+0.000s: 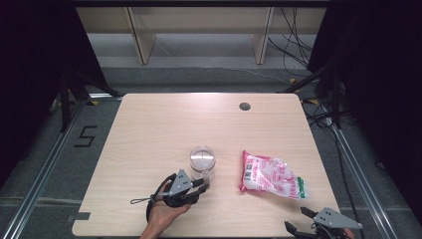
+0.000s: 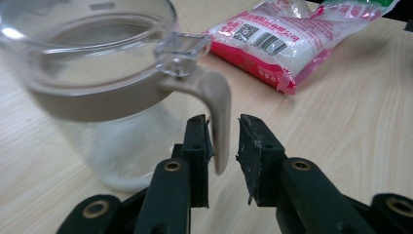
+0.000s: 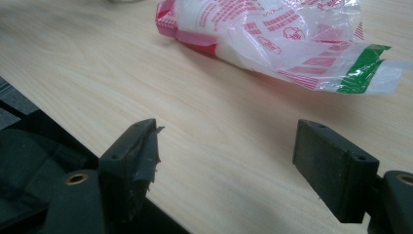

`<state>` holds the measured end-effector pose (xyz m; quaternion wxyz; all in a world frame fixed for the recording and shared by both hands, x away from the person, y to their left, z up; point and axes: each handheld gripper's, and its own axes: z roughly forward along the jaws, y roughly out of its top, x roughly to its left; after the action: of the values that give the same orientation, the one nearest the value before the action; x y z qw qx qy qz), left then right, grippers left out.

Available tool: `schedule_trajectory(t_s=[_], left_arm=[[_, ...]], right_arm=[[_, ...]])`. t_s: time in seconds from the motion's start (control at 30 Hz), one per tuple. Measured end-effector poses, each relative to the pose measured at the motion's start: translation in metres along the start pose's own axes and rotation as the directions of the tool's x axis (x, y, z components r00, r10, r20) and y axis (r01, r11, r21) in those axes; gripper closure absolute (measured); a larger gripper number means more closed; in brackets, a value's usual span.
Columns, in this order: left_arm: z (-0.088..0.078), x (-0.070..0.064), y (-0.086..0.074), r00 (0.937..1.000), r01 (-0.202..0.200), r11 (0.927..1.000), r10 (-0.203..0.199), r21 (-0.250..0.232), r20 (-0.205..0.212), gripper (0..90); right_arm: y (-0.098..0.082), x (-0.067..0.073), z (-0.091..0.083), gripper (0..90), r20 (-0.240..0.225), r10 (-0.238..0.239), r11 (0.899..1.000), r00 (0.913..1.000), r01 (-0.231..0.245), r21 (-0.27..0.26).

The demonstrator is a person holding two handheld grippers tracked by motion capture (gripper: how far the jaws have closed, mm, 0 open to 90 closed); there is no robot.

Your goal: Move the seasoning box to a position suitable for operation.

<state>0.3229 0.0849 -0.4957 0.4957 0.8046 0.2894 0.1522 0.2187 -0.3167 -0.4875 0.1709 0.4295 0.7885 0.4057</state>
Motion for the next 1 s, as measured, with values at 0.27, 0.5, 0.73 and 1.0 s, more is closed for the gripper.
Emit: schedule_trajectory(t_s=[0.27,0.5,0.73,1.0], left_arm=[[0.011,0.002,0.002,0.9991,0.004,0.9999,-0.003,0.012,-0.042,78.3],[-0.011,0.024,-0.010,0.9931,0.054,0.9985,-0.054,-0.007,-0.104,74.6],[-0.020,0.047,-0.015,0.9750,0.060,0.9981,-0.061,-0.013,-0.214,72.2],[-0.019,0.075,-0.015,0.9455,0.081,0.9966,-0.081,-0.015,-0.315,73.6]], right_arm=[[0.000,0.001,-0.002,25.7,0.001,0.020,1.000,0.9998,-0.020,0.007],[0.000,-0.001,0.000,25.6,-0.003,-0.009,1.000,1.0000,0.009,0.002],[0.000,0.000,0.000,25.7,0.007,-0.022,1.000,0.9997,0.022,0.006],[0.000,0.000,0.000,25.7,-0.008,-0.031,0.999,0.9995,0.031,0.020]])
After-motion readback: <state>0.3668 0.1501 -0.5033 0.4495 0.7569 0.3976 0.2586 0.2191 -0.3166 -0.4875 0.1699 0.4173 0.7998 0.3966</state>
